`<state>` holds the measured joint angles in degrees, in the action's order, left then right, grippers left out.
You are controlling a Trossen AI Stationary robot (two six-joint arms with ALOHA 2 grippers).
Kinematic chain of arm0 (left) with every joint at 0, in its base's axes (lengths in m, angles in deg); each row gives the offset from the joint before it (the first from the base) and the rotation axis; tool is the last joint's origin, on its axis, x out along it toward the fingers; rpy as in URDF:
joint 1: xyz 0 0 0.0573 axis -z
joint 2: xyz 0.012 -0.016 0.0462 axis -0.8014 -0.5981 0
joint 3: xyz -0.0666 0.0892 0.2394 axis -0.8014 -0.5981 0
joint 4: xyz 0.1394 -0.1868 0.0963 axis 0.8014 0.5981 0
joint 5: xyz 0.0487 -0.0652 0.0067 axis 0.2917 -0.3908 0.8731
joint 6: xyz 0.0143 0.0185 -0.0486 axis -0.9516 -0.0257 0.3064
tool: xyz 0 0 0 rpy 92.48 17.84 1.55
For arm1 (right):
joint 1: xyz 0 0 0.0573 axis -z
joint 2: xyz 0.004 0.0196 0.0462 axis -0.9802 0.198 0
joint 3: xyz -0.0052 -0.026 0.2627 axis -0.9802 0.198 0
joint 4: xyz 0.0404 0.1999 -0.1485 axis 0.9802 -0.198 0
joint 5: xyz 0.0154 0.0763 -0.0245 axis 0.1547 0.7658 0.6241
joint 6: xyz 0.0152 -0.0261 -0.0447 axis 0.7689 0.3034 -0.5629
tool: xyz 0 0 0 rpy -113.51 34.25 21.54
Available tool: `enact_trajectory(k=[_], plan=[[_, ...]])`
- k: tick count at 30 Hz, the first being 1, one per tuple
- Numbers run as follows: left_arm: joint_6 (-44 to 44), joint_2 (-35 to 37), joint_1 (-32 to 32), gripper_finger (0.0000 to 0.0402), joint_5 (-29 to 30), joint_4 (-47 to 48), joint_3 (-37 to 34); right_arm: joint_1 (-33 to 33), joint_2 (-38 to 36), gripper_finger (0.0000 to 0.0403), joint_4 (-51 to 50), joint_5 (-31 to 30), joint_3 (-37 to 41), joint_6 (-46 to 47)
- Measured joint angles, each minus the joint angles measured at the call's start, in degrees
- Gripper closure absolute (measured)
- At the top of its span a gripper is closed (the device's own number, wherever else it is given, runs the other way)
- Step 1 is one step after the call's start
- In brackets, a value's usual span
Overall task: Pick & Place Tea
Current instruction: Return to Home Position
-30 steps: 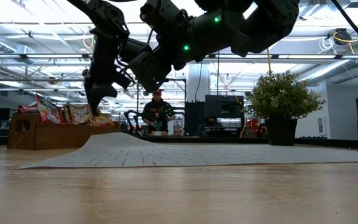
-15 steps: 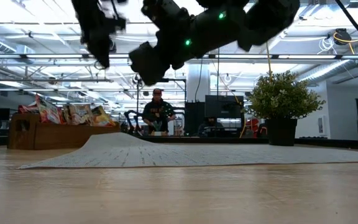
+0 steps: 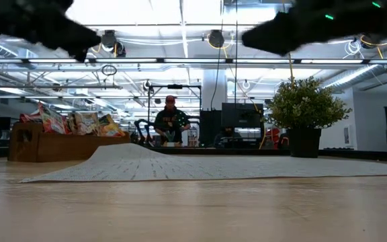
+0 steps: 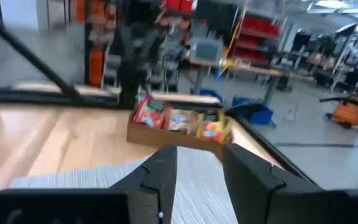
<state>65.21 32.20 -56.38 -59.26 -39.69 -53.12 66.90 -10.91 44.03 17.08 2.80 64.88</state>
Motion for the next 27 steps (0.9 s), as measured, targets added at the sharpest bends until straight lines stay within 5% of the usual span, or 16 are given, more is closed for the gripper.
enact_trajectory(k=[4,10,13,21,27], plan=[[2.4,9.6,4.1,0.0325,3.3,-8.0,-10.2,0.1,-12.2,0.0298,8.2,0.0,14.4,1.1],[4.2,19.7,8.0,0.0325,11.8,-4.6,-15.5,0.1,-25.3,0.0311,17.0,1.3,30.7,2.8],[4.3,22.5,9.2,0.0325,12.3,-2.1,-15.6,-0.7,-32.6,0.0313,8.8,-1.5,30.6,3.8],[8.2,32.4,10.4,0.0325,13.0,15.2,-14.5,-5.9,-49.4,0.0314,-6.2,4.5,30.6,1.4],[10.6,32.6,10.3,0.0325,16.2,16.4,-11.5,-10.2,-61.6,0.0314,-9.1,3.7,30.7,-1.1]])
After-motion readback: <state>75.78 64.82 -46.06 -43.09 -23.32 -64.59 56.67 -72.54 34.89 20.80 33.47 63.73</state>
